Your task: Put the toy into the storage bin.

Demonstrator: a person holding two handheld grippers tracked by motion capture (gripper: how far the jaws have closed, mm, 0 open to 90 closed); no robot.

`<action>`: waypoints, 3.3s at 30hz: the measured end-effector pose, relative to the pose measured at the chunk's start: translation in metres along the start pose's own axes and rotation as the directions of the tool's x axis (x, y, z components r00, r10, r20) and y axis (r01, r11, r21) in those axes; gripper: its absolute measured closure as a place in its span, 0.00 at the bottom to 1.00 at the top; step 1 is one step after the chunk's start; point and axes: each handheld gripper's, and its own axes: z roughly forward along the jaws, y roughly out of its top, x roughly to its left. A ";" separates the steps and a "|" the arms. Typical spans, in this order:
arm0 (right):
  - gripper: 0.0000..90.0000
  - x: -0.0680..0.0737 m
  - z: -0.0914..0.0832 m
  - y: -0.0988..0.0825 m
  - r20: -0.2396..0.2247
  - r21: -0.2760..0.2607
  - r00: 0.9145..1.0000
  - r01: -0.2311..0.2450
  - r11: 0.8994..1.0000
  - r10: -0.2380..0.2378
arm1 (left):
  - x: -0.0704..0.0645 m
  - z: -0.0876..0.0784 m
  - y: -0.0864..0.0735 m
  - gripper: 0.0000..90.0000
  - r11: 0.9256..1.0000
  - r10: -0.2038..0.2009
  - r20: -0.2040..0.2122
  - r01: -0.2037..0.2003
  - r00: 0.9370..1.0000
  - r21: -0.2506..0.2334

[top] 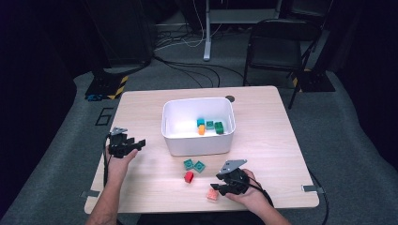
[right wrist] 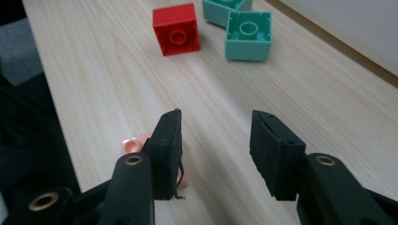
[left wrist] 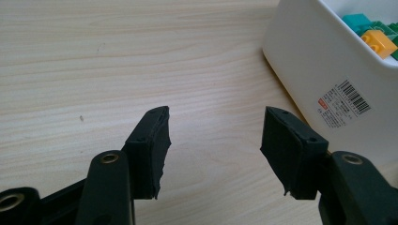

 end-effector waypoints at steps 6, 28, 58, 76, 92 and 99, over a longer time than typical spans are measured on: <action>0.59 0.003 -0.008 -0.002 -0.013 -0.013 1.000 -0.003 1.000 0.003 | 0.001 -0.001 0.000 0.46 1.000 -0.001 0.001 0.001 1.000 0.003; 0.59 0.003 -0.004 -0.007 0.008 -0.023 0.999 -0.039 0.999 0.039 | -0.001 0.000 0.001 0.46 1.000 0.006 0.006 -0.006 1.000 0.008; 0.55 -0.016 -0.017 -0.009 0.082 -0.068 0.991 -0.104 0.992 0.110 | -0.002 -0.001 0.000 0.46 1.000 0.005 0.006 -0.005 1.000 0.005; 0.64 -0.010 0.009 -0.005 0.046 0.022 0.999 -0.008 1.000 0.007 | -0.001 -0.001 -0.002 0.46 1.000 0.002 0.005 -0.002 1.000 0.014; 0.65 -0.002 -0.017 0.018 0.001 -0.032 0.999 -0.036 0.999 0.036 | -0.006 -0.006 -0.003 0.46 1.000 0.009 0.010 -0.009 1.000 0.006; 0.65 -0.010 -0.041 0.036 0.001 -0.065 0.998 -0.059 0.996 0.060 | -0.006 -0.007 -0.003 0.46 1.000 0.008 0.013 -0.008 1.000 0.001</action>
